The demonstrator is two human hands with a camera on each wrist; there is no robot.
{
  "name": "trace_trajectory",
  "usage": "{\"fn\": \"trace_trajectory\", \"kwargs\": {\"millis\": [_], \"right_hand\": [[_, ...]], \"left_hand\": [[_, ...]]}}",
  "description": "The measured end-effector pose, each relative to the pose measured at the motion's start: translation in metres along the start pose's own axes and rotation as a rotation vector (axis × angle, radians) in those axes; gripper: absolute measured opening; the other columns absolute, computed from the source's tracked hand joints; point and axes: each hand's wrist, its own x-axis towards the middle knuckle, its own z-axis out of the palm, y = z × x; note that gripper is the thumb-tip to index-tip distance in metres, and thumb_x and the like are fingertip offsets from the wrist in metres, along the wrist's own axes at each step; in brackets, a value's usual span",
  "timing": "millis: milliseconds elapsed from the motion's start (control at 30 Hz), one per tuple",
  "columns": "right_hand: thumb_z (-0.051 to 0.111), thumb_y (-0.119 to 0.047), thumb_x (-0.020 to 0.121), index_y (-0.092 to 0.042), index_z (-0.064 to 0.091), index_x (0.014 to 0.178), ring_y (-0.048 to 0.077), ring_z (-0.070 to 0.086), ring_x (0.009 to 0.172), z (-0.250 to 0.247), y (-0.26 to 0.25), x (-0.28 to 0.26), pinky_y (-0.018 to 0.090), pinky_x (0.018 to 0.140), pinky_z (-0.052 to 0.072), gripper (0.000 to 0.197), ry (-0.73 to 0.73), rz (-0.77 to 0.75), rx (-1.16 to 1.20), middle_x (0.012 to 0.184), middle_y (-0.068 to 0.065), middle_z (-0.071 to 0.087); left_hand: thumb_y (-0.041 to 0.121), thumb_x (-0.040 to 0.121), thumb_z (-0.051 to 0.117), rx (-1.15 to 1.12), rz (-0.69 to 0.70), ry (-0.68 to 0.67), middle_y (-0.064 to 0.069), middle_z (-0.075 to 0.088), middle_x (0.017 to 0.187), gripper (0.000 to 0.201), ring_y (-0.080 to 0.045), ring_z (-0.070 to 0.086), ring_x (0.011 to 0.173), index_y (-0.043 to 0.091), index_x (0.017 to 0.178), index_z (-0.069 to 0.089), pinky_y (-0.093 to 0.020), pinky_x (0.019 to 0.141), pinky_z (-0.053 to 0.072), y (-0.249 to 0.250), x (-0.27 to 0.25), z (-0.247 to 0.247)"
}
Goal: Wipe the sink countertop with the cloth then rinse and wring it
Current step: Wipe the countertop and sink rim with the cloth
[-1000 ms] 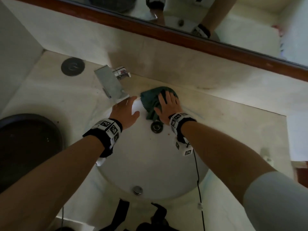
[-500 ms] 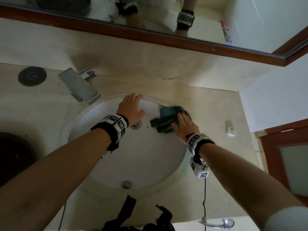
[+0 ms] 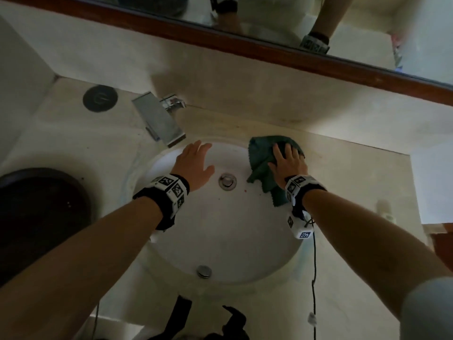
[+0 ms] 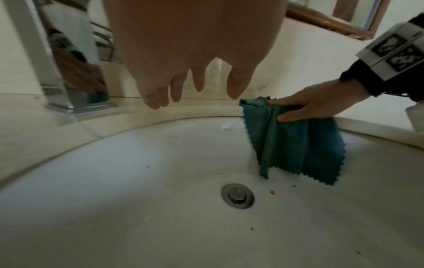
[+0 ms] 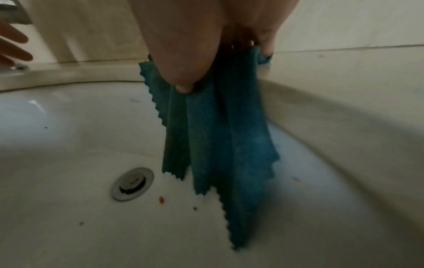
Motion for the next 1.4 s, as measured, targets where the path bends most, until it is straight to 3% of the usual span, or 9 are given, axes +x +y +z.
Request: {"fn": "trace_trajectory", "kwargs": {"millis": [233, 333, 567, 800, 933, 1033, 1167, 1267, 1400], "right_hand": [[0.022, -0.038, 0.104, -0.018, 0.014, 0.153, 0.032, 0.021, 0.144, -0.022, -0.062, 0.032, 0.043, 0.118, 0.019, 0.054, 0.006, -0.163, 0.046, 0.160, 0.011, 0.018], [0.020, -0.036, 0.105, -0.015, 0.014, 0.153, 0.030, 0.022, 0.144, -0.027, -0.088, 0.040, 0.040, 0.119, 0.018, 0.053, 0.010, -0.209, 0.073, 0.160, 0.010, 0.017], [0.024, -0.024, 0.106, -0.011, 0.017, 0.152, 0.028, 0.018, 0.145, -0.038, -0.170, 0.037, 0.037, 0.119, 0.015, 0.049, 0.019, -0.392, -0.014, 0.161, 0.007, 0.012], [0.032, -0.035, 0.103, -0.010, 0.030, 0.148, 0.033, 0.034, 0.137, -0.033, -0.245, 0.005, 0.038, 0.106, 0.034, 0.051, 0.001, -0.344, 0.221, 0.153, 0.014, 0.032], [0.024, -0.032, 0.105, -0.012, 0.027, 0.150, 0.024, 0.019, 0.146, -0.022, -0.273, -0.012, 0.032, 0.117, 0.014, 0.049, -0.064, -0.487, 0.194, 0.160, 0.005, 0.020], [0.023, -0.033, 0.105, -0.013, 0.027, 0.150, 0.023, 0.021, 0.145, -0.016, -0.296, -0.029, 0.034, 0.117, 0.017, 0.049, -0.074, -0.608, 0.201, 0.161, 0.003, 0.019], [0.029, -0.027, 0.105, -0.009, 0.042, 0.142, 0.028, 0.033, 0.138, -0.016, -0.317, -0.052, 0.035, 0.116, 0.018, 0.043, -0.052, -0.735, 0.055, 0.153, 0.010, 0.036], [0.034, -0.024, 0.101, -0.015, 0.056, 0.125, 0.024, 0.052, 0.119, -0.016, -0.326, -0.069, 0.039, 0.112, 0.011, 0.034, 0.096, -0.809, -0.057, 0.128, 0.005, 0.060], [0.037, -0.021, 0.099, -0.016, 0.054, 0.124, 0.026, 0.047, 0.120, -0.011, -0.336, -0.085, 0.044, 0.101, 0.014, 0.031, 0.111, -0.759, -0.133, 0.130, 0.006, 0.055]], "left_hand": [[0.036, 0.094, 0.049, -0.014, -0.094, 0.129, -0.014, 0.028, 0.155, 0.063, -0.034, 0.025, 0.142, 0.018, 0.149, 0.026, -0.043, 0.114, 0.025, -0.037, -0.018, -0.024], [0.034, 0.095, 0.049, -0.003, -0.135, 0.155, -0.015, 0.022, 0.157, 0.064, -0.033, 0.020, 0.144, 0.013, 0.150, 0.025, -0.044, 0.116, 0.023, -0.056, -0.027, -0.041], [0.036, 0.094, 0.049, -0.019, -0.242, 0.198, -0.007, 0.010, 0.162, 0.064, -0.028, 0.009, 0.149, 0.026, 0.151, 0.021, -0.045, 0.119, 0.014, -0.113, -0.054, -0.068], [0.036, 0.095, 0.048, -0.019, -0.288, 0.228, -0.009, 0.010, 0.161, 0.064, -0.028, 0.008, 0.149, 0.023, 0.151, 0.020, -0.042, 0.120, 0.010, -0.150, -0.084, -0.081], [0.036, 0.095, 0.048, -0.042, -0.315, 0.243, -0.007, 0.010, 0.161, 0.063, -0.026, 0.007, 0.149, 0.025, 0.150, 0.020, -0.046, 0.118, 0.012, -0.164, -0.100, -0.089], [0.035, 0.094, 0.048, -0.053, -0.313, 0.244, -0.007, 0.011, 0.161, 0.063, -0.026, 0.007, 0.149, 0.025, 0.150, 0.021, -0.047, 0.118, 0.013, -0.170, -0.113, -0.092], [0.035, 0.094, 0.048, -0.054, -0.299, 0.242, -0.009, 0.012, 0.161, 0.063, -0.028, 0.008, 0.148, 0.024, 0.150, 0.021, -0.048, 0.117, 0.014, -0.177, -0.129, -0.095], [0.034, 0.094, 0.049, -0.081, -0.281, 0.249, -0.008, 0.012, 0.161, 0.063, -0.028, 0.008, 0.148, 0.025, 0.150, 0.022, -0.048, 0.118, 0.014, -0.182, -0.137, -0.098], [0.036, 0.093, 0.051, -0.083, -0.254, 0.254, -0.008, 0.013, 0.161, 0.063, -0.028, 0.009, 0.148, 0.026, 0.149, 0.024, -0.049, 0.118, 0.014, -0.193, -0.143, -0.101]]}}
